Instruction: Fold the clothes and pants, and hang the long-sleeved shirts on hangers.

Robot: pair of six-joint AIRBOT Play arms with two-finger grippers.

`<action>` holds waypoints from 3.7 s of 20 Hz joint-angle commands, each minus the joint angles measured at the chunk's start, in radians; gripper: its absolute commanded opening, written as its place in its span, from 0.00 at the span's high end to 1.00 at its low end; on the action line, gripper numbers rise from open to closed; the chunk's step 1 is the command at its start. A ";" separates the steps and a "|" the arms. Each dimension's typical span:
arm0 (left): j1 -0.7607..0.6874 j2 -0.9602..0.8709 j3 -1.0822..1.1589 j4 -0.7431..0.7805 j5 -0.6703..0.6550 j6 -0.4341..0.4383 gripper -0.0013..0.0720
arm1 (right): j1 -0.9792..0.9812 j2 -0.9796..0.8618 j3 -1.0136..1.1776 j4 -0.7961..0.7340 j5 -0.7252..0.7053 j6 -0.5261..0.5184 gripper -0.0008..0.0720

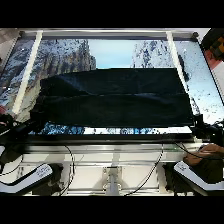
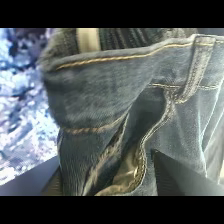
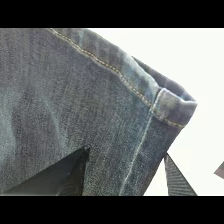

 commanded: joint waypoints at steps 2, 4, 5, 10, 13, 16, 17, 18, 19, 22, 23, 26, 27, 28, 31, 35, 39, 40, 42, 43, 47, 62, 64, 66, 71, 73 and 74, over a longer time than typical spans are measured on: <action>-0.072 -0.058 0.037 -0.015 0.001 0.000 0.45 | 0.000 0.001 0.006 0.016 0.010 -0.002 0.25; -0.074 -0.059 0.040 -0.051 0.001 0.001 0.79 | 0.000 0.001 0.006 0.016 0.011 -0.006 0.50; -0.068 -0.059 0.040 -0.064 0.000 0.000 0.94 | 0.000 0.002 0.006 0.016 0.013 -0.007 0.58; -0.066 -0.058 0.040 -0.070 -0.010 0.000 0.94 | 0.000 0.002 0.019 0.015 0.018 -0.081 0.96; -0.066 -0.058 0.039 -0.078 -0.011 -0.001 0.94 | 0.000 0.003 0.066 0.016 0.029 -0.089 0.96; -0.066 -0.059 0.040 -0.143 -0.034 0.002 0.94 | 0.000 0.003 0.103 0.016 0.047 -0.089 0.96; -0.066 -0.058 0.040 -0.164 -0.041 0.046 0.94 | 0.000 0.003 0.109 0.016 0.068 -0.090 0.96; -0.066 -0.055 0.040 -0.176 -0.057 0.102 0.94 | 0.000 0.003 0.116 0.016 0.098 -0.091 0.96; -0.068 -0.045 0.040 -0.174 -0.077 0.107 0.95 | -0.001 0.004 0.125 0.016 0.137 -0.091 0.96; -0.066 0.064 0.040 -0.157 -0.125 0.091 0.95 | -0.002 0.041 0.167 0.016 0.242 -0.066 0.96; -0.066 0.124 0.040 -0.115 -0.125 0.032 0.95 | -0.002 0.066 0.186 0.015 0.264 -0.049 0.96; -0.066 0.334 0.039 0.133 -0.134 -0.202 0.95 | -0.002 0.149 0.271 0.014 0.359 0.009 0.96; -0.065 0.416 0.040 0.241 -0.133 -0.289 0.95 | -0.001 0.169 0.302 0.013 0.381 0.028 0.96; -0.059 0.496 0.040 0.334 -0.136 -0.375 0.95 | -0.001 0.187 0.335 0.007 0.402 0.046 0.96; -0.021 0.686 0.040 0.466 -0.151 -0.500 0.95 | -0.001 0.212 0.410 -0.064 0.449 0.097 0.96; 0.061 0.821 0.040 0.483 -0.229 -0.525 0.95 | -0.001 0.245 0.457 -0.148 0.512 0.145 0.96; 0.079 0.812 0.040 0.503 -0.257 -0.526 0.95 | 0.000 0.253 0.501 -0.155 0.521 0.163 0.96; 0.080 0.803 0.040 0.504 -0.258 -0.525 0.95 | 0.000 0.249 0.529 -0.155 0.510 0.163 0.96; 0.080 0.775 0.040 0.500 -0.257 -0.525 0.95 | 0.000 0.222 0.606 -0.155 0.500 0.163 0.96; 0.080 0.755 0.040 0.500 -0.257 -0.525 0.95 | 0.000 0.195 0.652 -0.153 0.502 0.166 0.96; 0.079 0.634 0.040 0.386 -0.253 -0.493 0.95 | 0.050 0.069 0.809 -0.129 0.502 0.172 0.96; -0.046 0.319 0.117 -0.026 -0.069 -0.229 0.95 | 0.459 -0.361 1.159 -0.332 0.227 0.418 0.96; -0.054 0.296 0.147 -0.026 -0.062 -0.228 0.95 | 0.459 -0.362 1.159 -0.348 0.223 0.420 0.96; -0.070 0.277 0.175 -0.030 -0.046 -0.229 0.95 | 0.459 -0.367 1.159 -0.352 0.222 0.421 0.96; -0.134 0.220 0.214 -0.040 0.022 -0.229 0.94 | 0.459 -0.409 1.159 -0.357 0.195 0.425 0.96; -0.157 0.192 0.214 -0.040 0.059 -0.229 0.94 | 0.459 -0.430 1.159 -0.358 0.181 0.452 0.96; -0.165 0.176 0.214 -0.040 0.066 -0.229 0.94 | 0.459 -0.441 1.159 -0.359 0.182 0.467 0.96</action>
